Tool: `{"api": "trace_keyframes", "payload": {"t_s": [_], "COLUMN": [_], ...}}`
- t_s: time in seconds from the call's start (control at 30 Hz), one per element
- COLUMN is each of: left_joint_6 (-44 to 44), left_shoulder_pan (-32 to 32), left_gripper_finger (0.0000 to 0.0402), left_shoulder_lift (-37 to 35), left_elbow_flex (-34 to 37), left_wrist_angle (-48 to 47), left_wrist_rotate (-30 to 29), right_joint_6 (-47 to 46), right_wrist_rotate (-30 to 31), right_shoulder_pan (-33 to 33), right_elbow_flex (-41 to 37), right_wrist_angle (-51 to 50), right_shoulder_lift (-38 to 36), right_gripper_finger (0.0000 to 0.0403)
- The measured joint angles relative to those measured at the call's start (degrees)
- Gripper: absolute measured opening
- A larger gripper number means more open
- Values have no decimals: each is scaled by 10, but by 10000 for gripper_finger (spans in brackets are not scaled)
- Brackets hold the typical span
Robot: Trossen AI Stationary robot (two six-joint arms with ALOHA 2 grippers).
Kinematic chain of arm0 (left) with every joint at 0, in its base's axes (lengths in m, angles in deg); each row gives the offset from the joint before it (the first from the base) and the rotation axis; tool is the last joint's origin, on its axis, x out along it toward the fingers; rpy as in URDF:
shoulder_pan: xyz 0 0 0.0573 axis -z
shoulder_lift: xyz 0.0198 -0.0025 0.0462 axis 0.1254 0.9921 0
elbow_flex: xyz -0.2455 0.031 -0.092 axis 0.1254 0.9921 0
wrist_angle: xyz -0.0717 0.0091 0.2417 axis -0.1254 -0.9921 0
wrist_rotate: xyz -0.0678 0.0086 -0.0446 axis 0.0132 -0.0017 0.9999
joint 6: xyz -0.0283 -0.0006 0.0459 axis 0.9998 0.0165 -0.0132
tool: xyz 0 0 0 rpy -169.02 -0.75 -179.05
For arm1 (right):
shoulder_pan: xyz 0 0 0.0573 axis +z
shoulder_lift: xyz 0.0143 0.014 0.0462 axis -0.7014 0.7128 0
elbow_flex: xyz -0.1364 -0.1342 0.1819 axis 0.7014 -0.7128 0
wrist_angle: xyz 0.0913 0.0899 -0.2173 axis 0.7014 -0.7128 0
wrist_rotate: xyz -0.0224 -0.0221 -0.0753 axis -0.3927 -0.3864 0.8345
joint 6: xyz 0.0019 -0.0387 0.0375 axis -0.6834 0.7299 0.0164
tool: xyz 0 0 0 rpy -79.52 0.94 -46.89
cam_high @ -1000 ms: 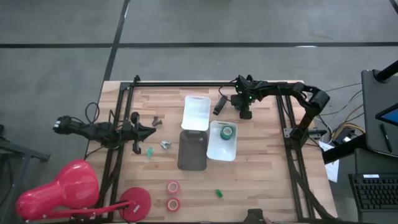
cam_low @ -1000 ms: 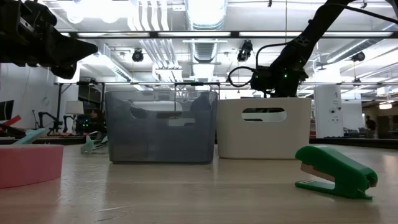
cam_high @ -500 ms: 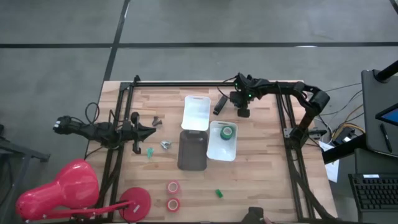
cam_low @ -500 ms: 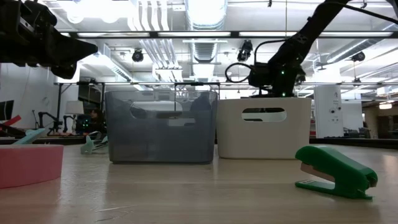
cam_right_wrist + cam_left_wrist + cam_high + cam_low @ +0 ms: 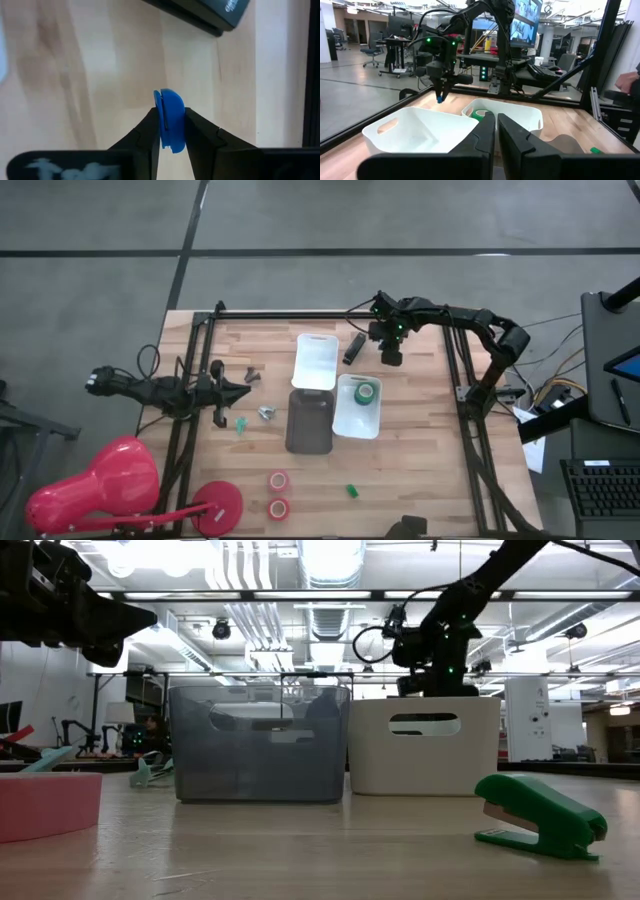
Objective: Pick and place Stapler, Stapler remover, tape
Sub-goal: Put the blue stapler into the black bin
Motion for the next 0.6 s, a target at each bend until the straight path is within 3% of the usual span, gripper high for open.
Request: {"api": "trace_keyframes", "payload": {"t_s": [0.6], "left_joint_6": [0], "left_shoulder_pan": [0], "left_gripper_finger": [23], "left_shoulder_lift": [0], "left_elbow_flex": [0], "left_wrist_angle": [0], "left_wrist_rotate": [0], "right_joint_6": [-39], "right_wrist_rotate": [0], "right_shoulder_pan": [87], "right_elbow_flex": [80], "right_wrist_angle": [-92], "right_shoulder_lift": [-1], "right_gripper_finger": [66]}}
